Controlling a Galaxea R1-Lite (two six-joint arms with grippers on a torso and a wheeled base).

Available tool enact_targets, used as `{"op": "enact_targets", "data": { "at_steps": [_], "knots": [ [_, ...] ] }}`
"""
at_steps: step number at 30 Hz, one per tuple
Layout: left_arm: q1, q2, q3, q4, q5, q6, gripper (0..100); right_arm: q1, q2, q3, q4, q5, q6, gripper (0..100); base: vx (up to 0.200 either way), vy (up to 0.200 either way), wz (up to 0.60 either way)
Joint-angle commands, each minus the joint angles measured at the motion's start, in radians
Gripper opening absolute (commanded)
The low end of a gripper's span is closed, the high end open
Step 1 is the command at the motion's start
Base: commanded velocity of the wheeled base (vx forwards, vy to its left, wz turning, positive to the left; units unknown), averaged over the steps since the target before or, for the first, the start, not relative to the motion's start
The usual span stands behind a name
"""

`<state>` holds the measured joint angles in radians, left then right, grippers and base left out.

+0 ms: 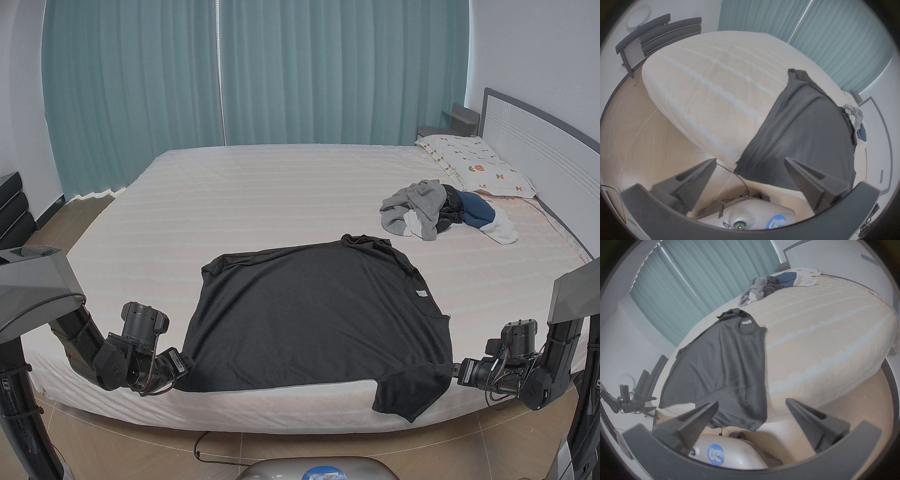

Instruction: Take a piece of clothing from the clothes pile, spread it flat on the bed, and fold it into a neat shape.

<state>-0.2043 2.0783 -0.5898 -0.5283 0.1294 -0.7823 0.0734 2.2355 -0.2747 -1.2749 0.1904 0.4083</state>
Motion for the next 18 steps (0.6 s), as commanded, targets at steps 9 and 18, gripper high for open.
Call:
{"op": "enact_targets", "data": {
  "at_steps": [9, 18],
  "knots": [
    [0.013, -0.099, -0.004, -0.084, -0.024, -0.064, 100, 0.039, -0.129, -0.052, -0.012, -0.011, 0.152, 100, 0.067, 0.000, 0.00],
    [0.013, -0.087, -0.005, -0.087, -0.043, -0.072, 100, 0.049, -0.125, -0.052, -0.014, -0.009, 0.153, 100, 0.200, 0.000, 0.00]
  ]
}}
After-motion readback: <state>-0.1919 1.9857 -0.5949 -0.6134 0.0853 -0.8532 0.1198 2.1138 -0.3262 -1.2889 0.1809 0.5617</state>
